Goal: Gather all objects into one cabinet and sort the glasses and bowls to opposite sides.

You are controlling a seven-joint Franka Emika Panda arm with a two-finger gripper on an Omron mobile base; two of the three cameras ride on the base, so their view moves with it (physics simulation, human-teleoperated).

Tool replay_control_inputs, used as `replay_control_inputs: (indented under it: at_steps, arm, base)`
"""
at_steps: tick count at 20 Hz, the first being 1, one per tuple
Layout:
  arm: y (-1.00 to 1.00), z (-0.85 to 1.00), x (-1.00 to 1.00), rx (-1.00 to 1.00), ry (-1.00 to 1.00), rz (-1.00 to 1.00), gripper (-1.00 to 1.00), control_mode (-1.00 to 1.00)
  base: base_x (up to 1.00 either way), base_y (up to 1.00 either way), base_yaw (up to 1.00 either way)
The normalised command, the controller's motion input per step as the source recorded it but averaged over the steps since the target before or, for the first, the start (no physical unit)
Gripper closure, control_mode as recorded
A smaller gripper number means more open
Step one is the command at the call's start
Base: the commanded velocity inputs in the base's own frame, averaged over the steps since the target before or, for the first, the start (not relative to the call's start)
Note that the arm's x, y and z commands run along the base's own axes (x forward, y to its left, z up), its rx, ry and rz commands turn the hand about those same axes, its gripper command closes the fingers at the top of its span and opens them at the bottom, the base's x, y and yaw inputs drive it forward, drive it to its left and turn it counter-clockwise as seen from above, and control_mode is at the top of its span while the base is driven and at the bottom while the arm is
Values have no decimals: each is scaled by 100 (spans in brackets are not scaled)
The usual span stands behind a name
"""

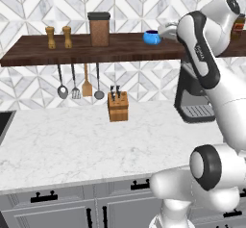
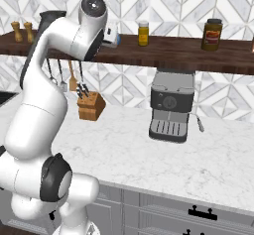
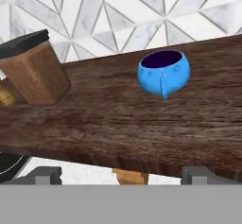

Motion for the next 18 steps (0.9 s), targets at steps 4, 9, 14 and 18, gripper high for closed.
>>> replay_control_inputs:
  at_steps: [4, 9, 14, 18]
  arm:
    - [0, 0, 47, 0, -6, 15, -100, -100]
    - [-2, 1, 46, -5, 0, 4, -100, -100]
    - [-7, 0, 31, -11, 1, 0, -100, -100]
    - [-4, -3, 30, -10, 0, 0, -100, -100]
  base:
    - [0, 0, 0]
    - [0, 0, 0]
    - [0, 0, 0]
    - [0, 0, 0]
